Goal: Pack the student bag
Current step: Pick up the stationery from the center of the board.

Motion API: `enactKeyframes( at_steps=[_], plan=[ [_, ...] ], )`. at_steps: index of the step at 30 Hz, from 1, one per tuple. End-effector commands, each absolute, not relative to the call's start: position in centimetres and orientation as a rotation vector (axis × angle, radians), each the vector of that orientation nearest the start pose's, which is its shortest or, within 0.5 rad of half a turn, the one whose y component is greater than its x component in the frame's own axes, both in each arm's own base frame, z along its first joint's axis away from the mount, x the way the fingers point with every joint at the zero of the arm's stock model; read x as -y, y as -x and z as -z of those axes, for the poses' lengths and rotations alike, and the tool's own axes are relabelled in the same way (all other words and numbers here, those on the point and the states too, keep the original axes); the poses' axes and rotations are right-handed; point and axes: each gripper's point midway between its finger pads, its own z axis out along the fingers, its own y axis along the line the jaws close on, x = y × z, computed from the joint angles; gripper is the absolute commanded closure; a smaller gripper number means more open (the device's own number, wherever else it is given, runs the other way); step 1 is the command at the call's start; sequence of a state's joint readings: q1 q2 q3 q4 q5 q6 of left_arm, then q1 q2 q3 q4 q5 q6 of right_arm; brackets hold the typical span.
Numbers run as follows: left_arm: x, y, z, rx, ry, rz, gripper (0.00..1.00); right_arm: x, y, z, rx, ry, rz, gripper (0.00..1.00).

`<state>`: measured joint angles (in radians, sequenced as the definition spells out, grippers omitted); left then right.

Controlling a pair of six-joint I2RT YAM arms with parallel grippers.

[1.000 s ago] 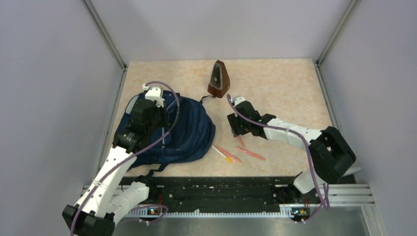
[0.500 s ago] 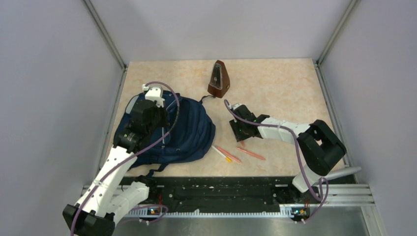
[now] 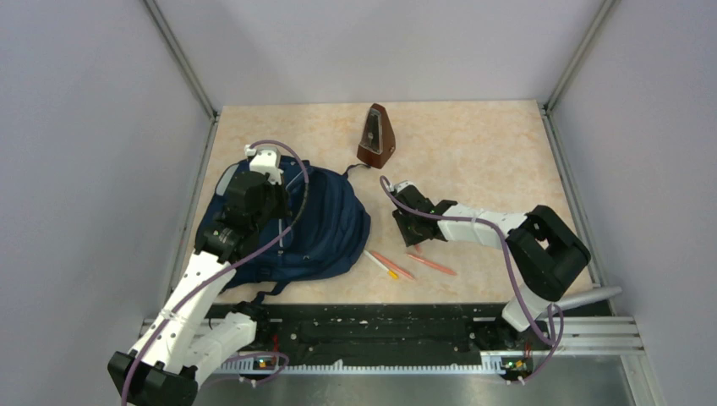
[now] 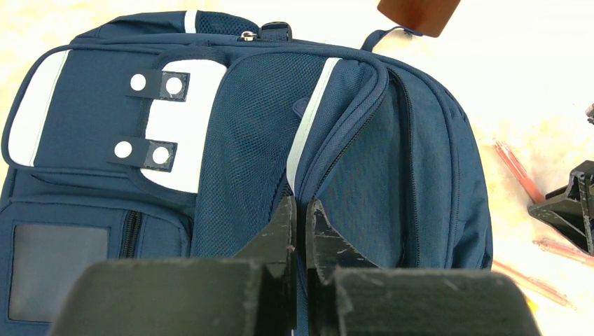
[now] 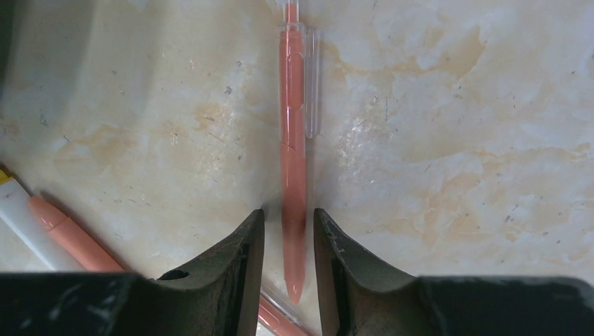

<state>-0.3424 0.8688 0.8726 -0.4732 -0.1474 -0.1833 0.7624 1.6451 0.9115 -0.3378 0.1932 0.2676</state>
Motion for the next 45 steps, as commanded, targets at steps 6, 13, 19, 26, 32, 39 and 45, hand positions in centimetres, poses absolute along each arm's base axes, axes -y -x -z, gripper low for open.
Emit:
enactKeyframes(
  at_steps=[6,13,19,26,32,39,45],
  plan=[
    [7.5,-29.7,-24.7,-1.954,-0.044,0.138,1.00,-22.1,-26.4,-1.4,-2.567,0.551,-0.028,0.83],
    [7.3,-29.6,-24.8,-1.951,-0.038,0.130,1.00,-21.9,-27.1,-1.9,-2.546,0.514,-0.006,1.00],
    [7.1,-29.5,-25.0,-1.943,-0.027,0.124,1.00,-23.2,-29.0,-5.8,-2.462,0.467,-0.112,1.00],
    [7.4,-29.2,-25.5,-1.918,-0.024,0.160,1.00,-28.6,-28.3,-13.5,-2.344,0.360,-0.567,1.00],
    [8.5,-29.1,-25.3,-1.926,-0.047,0.228,1.00,-36.4,-24.5,-19.8,-2.213,0.307,-1.100,1.00],
    [8.7,-28.9,-25.3,-1.925,-0.047,0.242,1.00,-41.5,-23.0,-21.8,-2.208,0.336,-1.322,1.00],
    [8.7,-28.9,-25.2,-1.926,-0.044,0.243,1.00,-43.4,-23.1,-22.9,-2.187,0.333,-1.356,1.00]
  ],
)
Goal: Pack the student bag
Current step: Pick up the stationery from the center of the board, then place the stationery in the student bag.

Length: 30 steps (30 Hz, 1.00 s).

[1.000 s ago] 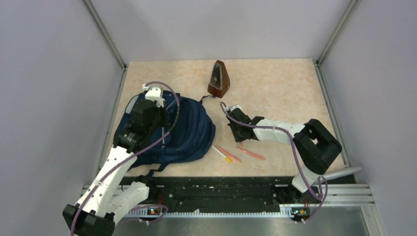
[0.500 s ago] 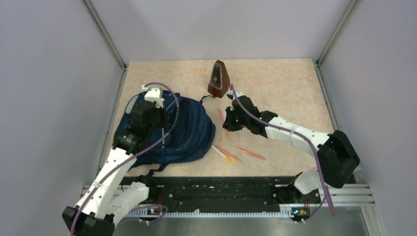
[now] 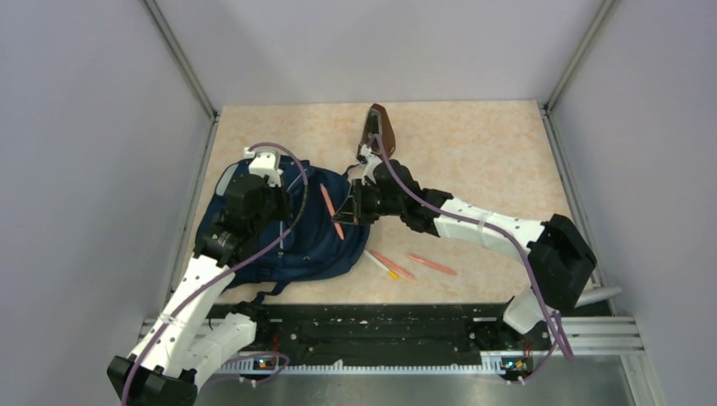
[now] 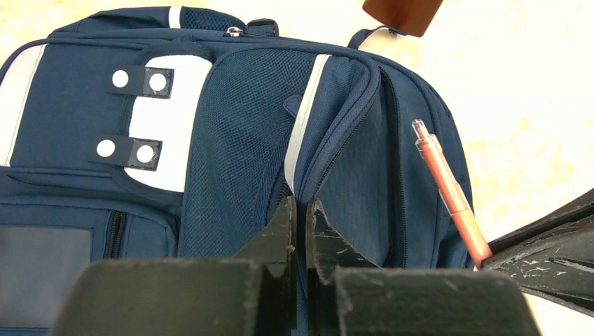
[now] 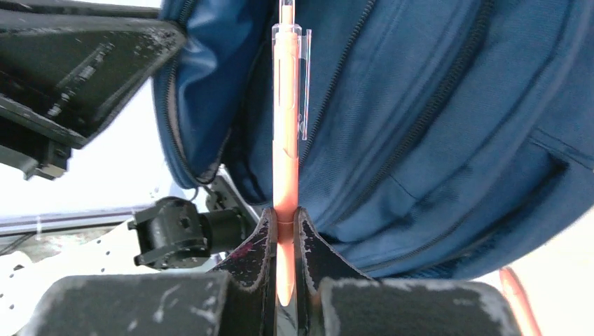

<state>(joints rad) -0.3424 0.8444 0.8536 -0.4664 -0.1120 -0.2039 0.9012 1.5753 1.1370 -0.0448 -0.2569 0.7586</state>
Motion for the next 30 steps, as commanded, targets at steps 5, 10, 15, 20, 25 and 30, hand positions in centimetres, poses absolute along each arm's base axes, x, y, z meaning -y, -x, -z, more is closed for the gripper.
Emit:
enactKeyframes(
  at_steps=[5,10,15,20,25,30],
  plan=[
    [8.5,-28.9,-25.1,-1.930,-0.039,0.233,1.00,-44.9,-24.9,-20.2,-2.292,0.294,-1.267,1.00],
    [8.8,-28.7,-25.4,-1.918,-0.049,0.251,1.00,-46.3,-26.3,-19.3,-2.302,0.249,-1.236,1.00],
    [8.7,-28.6,-25.6,-1.908,-0.048,0.252,1.00,-47.9,-27.6,-17.8,-2.334,0.179,-1.238,1.00],
    [9.0,-28.6,-25.5,-1.914,-0.055,0.265,1.00,-50.0,-29.0,-18.0,-2.256,0.116,-1.317,1.00],
    [9.2,-28.6,-25.4,-1.916,-0.062,0.276,1.00,-51.7,-30.1,-17.6,-2.194,0.097,-1.276,1.00],
    [9.3,-28.6,-25.4,-1.917,-0.067,0.286,1.00,-53.8,-30.5,-17.6,-2.140,0.111,-1.246,0.97]
  ],
)
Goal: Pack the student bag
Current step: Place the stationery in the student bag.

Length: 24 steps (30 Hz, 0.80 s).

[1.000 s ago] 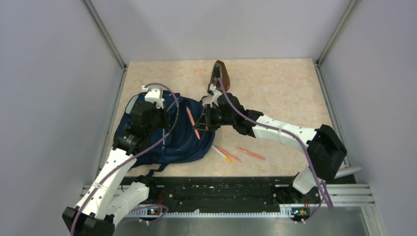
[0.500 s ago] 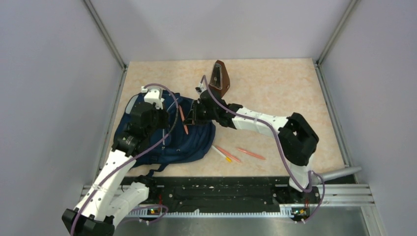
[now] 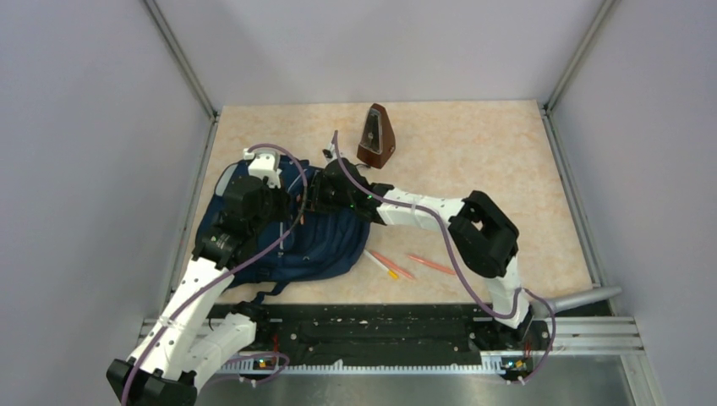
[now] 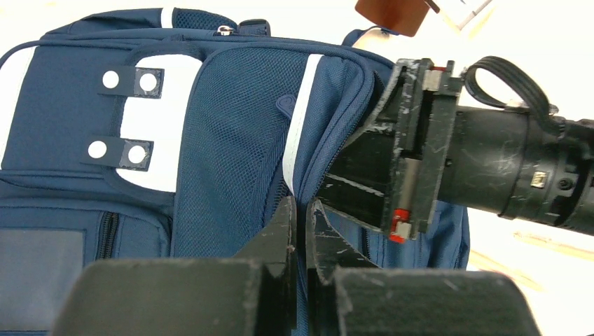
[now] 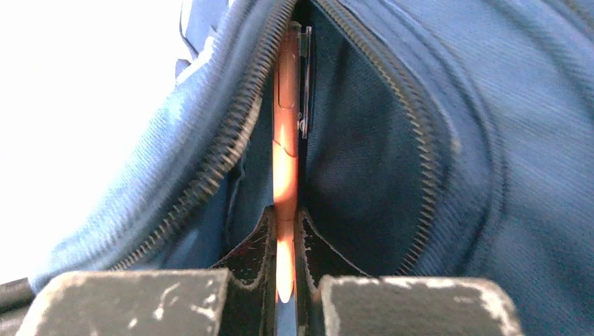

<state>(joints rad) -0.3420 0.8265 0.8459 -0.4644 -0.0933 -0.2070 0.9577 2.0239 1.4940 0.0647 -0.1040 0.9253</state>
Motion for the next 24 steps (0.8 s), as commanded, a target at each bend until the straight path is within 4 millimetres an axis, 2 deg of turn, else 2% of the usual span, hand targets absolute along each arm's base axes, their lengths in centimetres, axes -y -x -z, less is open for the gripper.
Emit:
enactKeyframes(
  at_steps=[1,5,12,17,20,24],
  plan=[
    [9.4,-28.6,-25.4,-1.918,-0.068,0.288,1.00,-54.2,-30.4,-17.2,-2.144,0.122,-1.233,0.94],
    [9.3,-28.6,-25.3,-1.923,-0.066,0.283,1.00,-54.7,-30.4,-17.2,-2.129,0.149,-1.198,0.82],
    [9.3,-28.7,-25.1,-1.929,-0.069,0.281,1.00,-52.7,-30.6,-18.2,-2.051,0.166,-1.142,0.59],
    [9.2,-28.7,-25.1,-1.930,-0.063,0.272,1.00,-51.4,-30.4,-20.0,-1.983,0.177,-1.134,0.58],
    [9.0,-28.6,-25.4,-1.912,-0.056,0.270,1.00,-50.3,-29.3,-22.3,-1.885,0.206,-1.149,0.59],
    [8.8,-28.6,-25.6,-1.901,-0.048,0.259,1.00,-48.1,-28.1,-24.2,-1.811,0.240,-1.084,0.55]
  ],
)
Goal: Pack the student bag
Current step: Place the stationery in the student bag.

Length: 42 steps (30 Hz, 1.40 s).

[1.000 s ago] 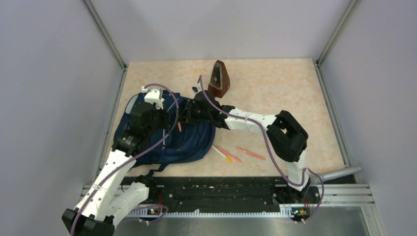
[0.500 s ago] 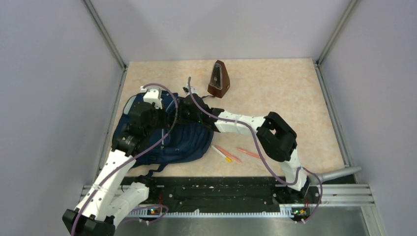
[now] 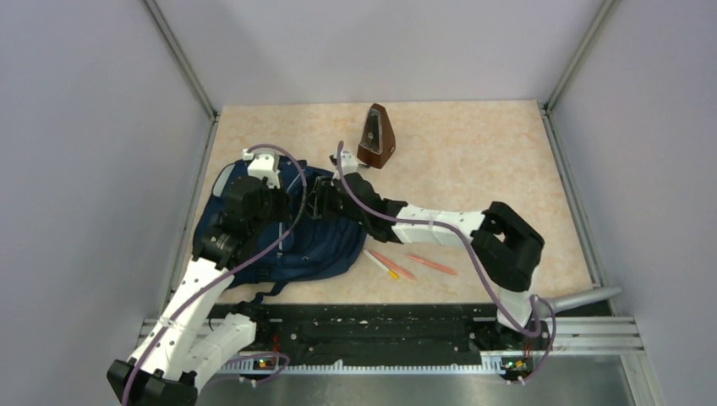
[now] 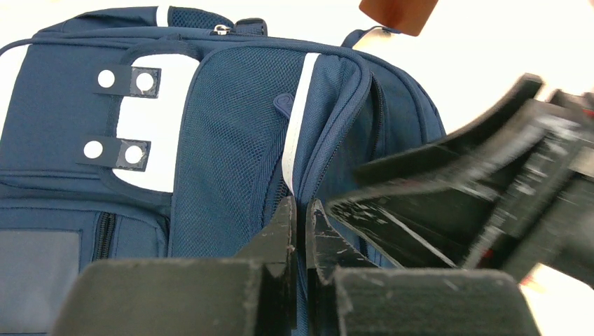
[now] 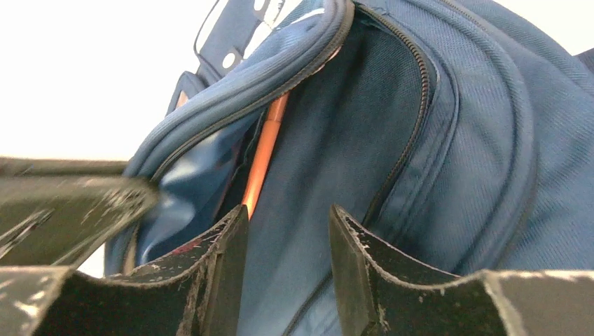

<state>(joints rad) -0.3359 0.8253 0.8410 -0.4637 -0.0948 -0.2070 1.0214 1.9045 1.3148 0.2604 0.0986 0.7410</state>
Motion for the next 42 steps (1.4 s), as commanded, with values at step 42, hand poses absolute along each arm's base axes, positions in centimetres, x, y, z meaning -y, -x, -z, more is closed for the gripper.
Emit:
enactKeyframes(
  at_steps=[42],
  plan=[
    [8.2,-28.9,-25.3,-1.903,-0.035,0.222,1.00,-28.1,-14.1,-5.0,-2.373,0.548,-0.508,0.64]
  ],
)
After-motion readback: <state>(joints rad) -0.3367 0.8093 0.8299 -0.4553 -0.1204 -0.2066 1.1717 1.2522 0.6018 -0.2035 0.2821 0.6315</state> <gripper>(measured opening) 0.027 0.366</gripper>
